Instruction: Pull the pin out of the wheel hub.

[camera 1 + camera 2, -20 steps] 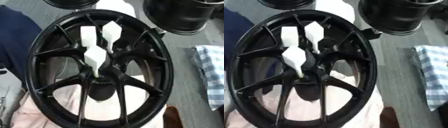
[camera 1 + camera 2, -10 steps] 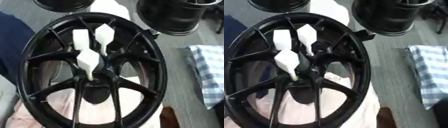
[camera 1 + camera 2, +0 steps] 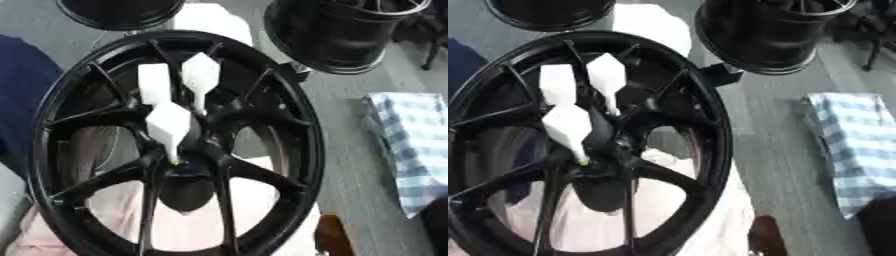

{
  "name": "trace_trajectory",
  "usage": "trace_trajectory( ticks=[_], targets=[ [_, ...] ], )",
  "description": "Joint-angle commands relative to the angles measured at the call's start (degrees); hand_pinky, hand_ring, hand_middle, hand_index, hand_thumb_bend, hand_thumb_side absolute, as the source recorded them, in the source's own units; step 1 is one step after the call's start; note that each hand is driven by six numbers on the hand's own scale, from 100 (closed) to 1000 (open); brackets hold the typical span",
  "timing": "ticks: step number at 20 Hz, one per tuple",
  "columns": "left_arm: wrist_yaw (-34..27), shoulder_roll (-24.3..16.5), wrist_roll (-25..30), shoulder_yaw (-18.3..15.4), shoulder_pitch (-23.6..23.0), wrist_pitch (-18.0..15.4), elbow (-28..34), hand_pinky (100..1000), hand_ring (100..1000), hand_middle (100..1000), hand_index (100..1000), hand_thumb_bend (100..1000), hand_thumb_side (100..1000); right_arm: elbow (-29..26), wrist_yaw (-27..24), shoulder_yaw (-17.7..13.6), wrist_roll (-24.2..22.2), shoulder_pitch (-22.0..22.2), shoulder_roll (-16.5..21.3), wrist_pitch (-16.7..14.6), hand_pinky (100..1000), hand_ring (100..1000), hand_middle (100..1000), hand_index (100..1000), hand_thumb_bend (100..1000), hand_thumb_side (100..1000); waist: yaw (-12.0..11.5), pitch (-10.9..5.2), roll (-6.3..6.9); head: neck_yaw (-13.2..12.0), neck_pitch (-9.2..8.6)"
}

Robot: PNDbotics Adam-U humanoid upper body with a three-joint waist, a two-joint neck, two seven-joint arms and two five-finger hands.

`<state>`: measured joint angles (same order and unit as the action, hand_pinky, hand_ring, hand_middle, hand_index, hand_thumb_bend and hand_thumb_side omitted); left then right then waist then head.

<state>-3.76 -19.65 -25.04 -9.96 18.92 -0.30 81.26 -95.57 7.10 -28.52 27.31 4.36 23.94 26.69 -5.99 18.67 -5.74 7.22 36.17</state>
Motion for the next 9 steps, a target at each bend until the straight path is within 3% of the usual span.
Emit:
trace_trajectory(
  ticks=[1, 4, 8, 9],
  targets=[
    [0.2, -0.6, 0.5, 0.5, 0.6, -0.1, 0.6, 549, 582, 473, 667, 100, 869, -1.8, -2.1, 1.0, 2.9, -0.3, 1.5, -0.9, 666, 742, 575, 682, 328, 299, -0.6, -1.86, 0.62, 1.6, 0.39],
    [0.3, 1.1, 1.7, 1.8, 1.0, -0.1, 0.6, 548, 581, 472, 666, 100, 869, -5.4, -4.7, 4.8, 2.6, -3.9, -1.1, -3.3, 669, 740, 573, 684, 307, 325, -3.5, -2.53, 1.02, 4.4, 0.92],
    [0.3, 1.0, 1.6, 1.4, 1.5, -0.1, 0.8, 548, 581, 472, 666, 100, 869, -11.0, -8.4, 10.8, 5.5, -9.8, -4.3, -7.0, 669, 740, 573, 684, 307, 325, -3.2, -1.68, 0.94, 3.7, 0.04],
    [0.2, 1.2, 1.5, 1.3, 1.8, -0.2, 0.9, 548, 581, 472, 666, 100, 868, -11.0, -9.3, 12.3, 6.3, -11.4, -5.0, -7.9, 672, 745, 578, 698, 300, 368, -3.3, -1.20, 1.21, 3.3, -0.36]
  ],
)
